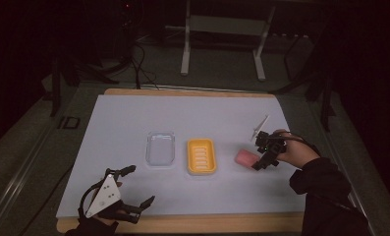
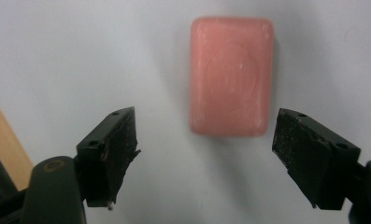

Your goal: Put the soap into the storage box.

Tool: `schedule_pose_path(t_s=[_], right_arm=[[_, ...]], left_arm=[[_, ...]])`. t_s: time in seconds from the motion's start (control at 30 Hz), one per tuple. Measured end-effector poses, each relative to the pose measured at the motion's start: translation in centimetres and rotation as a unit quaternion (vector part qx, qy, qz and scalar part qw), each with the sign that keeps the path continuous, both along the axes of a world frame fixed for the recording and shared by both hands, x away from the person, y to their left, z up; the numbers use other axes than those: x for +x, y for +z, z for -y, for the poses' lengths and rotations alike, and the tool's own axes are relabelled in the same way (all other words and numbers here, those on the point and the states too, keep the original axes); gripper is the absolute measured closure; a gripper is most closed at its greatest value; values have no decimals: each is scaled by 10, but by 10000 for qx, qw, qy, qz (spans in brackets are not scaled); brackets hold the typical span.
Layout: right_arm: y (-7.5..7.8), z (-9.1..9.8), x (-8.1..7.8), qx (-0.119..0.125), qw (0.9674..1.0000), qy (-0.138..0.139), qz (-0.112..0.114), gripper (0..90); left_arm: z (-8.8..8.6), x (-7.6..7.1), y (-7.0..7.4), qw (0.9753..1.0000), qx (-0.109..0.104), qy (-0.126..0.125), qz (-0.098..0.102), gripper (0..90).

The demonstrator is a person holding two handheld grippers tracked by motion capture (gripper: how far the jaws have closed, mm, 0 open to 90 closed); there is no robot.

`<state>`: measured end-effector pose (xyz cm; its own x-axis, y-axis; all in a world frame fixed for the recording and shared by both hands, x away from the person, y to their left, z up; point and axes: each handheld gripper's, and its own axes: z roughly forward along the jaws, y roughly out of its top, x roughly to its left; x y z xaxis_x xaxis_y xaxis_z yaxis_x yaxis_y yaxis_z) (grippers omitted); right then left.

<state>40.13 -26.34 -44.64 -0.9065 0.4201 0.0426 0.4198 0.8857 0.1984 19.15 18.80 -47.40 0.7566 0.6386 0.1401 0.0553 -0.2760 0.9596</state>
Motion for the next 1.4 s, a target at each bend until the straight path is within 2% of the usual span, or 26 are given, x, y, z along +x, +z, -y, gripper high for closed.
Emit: schedule_pose_path(t_s=[0.17, 0.4, 0.43, 0.73, 0.9, 1.07, 1.13, 1.2, 1.27, 1.33, 1.4], right_arm=[[-3, -6, 3, 233, 9994, 18, 256, 225], [-15, -11, 10, 314, 9992, 28, 235, 234], [-17, -12, 11, 309, 9994, -15, 173, 235], [-38, -11, 17, 116, 9999, 30, 56, 267], [-46, -13, 20, -43, 9997, 216, 112, 268], [-51, -17, 21, -184, 9994, 258, 124, 266], [-54, -20, 21, -321, 9988, 323, 195, 268], [-55, -21, 20, -325, 9987, 352, 197, 278], [-55, -20, 20, -286, 9990, 312, 171, 295], [-54, -20, 19, -280, 9992, 259, 140, 351], [-53, -20, 20, -280, 9995, 42, 100, 372]], left_arm=[[0, 0, 0, 10000, 9, -4, -4, 6], [1, 0, 0, 10000, 20, -16, -22, 6], [1, 0, 0, 10000, 27, -19, -23, 6], [1, 0, -1, 10000, 32, -65, -40, 6], [1, 0, -1, 10000, 33, -77, -36, 6], [1, 0, -1, 9999, 32, -86, -44, 6], [1, 0, -1, 9999, 40, -94, -43, 6], [1, 0, -1, 9999, 52, -108, -45, 6], [1, 0, -1, 9999, 51, -114, -49, 6], [1, 0, -1, 9999, 58, -112, -55, 6], [2, 0, -2, 9999, 73, -103, -62, 6]])
